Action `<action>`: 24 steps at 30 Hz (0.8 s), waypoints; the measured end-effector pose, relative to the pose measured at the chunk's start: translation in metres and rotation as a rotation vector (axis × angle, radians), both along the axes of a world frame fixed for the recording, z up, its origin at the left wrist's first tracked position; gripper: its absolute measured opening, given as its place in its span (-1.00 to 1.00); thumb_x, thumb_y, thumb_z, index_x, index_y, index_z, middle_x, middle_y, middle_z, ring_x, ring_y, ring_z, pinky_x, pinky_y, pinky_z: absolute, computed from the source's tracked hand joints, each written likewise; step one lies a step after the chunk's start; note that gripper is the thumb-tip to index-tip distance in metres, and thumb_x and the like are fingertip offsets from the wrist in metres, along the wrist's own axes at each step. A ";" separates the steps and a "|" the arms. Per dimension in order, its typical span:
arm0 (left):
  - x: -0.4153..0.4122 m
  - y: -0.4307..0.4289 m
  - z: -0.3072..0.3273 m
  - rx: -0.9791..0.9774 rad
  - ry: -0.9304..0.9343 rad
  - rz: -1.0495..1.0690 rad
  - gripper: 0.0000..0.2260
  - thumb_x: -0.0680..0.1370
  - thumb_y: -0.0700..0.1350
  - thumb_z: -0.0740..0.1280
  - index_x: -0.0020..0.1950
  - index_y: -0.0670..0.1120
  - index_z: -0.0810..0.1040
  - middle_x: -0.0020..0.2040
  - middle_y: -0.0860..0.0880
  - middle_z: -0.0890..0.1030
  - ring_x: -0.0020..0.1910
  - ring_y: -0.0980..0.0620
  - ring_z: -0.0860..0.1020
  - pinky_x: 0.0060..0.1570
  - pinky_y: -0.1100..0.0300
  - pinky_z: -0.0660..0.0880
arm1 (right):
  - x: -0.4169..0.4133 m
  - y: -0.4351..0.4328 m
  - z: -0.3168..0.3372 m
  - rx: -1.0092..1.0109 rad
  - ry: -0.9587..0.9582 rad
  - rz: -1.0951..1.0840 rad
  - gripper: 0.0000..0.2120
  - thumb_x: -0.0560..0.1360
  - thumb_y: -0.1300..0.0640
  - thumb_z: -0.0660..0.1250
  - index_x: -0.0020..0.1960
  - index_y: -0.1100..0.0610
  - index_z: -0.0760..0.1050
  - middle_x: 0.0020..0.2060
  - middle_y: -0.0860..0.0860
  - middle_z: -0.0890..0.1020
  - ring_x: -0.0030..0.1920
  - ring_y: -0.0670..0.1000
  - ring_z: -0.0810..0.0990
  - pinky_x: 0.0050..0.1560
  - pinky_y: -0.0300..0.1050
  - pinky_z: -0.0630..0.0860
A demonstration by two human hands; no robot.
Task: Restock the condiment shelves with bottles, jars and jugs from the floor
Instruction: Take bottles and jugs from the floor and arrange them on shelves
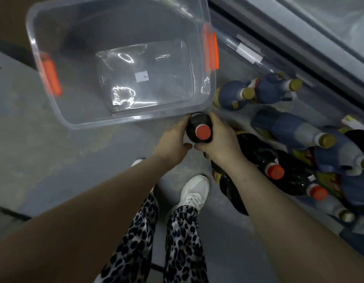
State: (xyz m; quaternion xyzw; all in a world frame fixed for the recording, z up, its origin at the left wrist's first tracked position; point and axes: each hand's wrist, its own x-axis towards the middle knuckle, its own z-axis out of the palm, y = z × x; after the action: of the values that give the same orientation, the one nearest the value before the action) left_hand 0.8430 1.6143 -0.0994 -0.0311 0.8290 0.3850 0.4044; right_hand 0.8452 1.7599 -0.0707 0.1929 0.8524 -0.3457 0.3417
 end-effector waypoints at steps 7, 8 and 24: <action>-0.006 0.001 -0.010 -0.012 0.011 0.028 -0.35 0.48 -0.41 0.34 0.51 -0.02 0.33 0.29 -0.09 0.58 0.26 -0.07 0.54 -0.05 0.62 0.35 | -0.006 0.002 -0.009 0.012 0.066 0.142 -0.24 0.26 0.18 0.65 0.37 0.08 0.38 0.28 0.04 0.55 0.28 0.12 0.53 0.20 -0.03 0.48; -0.005 0.001 -0.010 -0.008 0.020 0.033 -0.37 0.49 -0.41 0.34 0.51 -0.02 0.34 0.27 -0.10 0.59 0.25 -0.07 0.54 -0.14 0.68 0.30 | -0.005 0.003 -0.009 0.010 0.071 0.141 -0.24 0.25 0.17 0.65 0.37 0.08 0.39 0.28 0.03 0.56 0.27 0.11 0.54 0.19 -0.04 0.48; -0.023 -0.007 0.098 0.128 0.116 -0.134 -0.26 0.29 -0.27 0.60 0.42 -0.10 0.41 0.31 -0.09 0.49 0.29 -0.05 0.47 0.21 0.27 0.36 | 0.003 0.024 0.104 -0.189 0.112 -0.080 -0.40 0.23 -0.01 0.66 0.18 -0.10 0.45 -0.03 -0.26 0.57 -0.01 -0.23 0.55 -0.09 -0.47 0.39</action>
State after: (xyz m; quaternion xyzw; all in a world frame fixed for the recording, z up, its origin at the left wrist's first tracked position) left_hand 0.8202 1.6072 -0.0017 0.0726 0.8249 0.4103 0.3819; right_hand 0.8479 1.7843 0.0333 0.1743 0.8253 -0.4480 0.2962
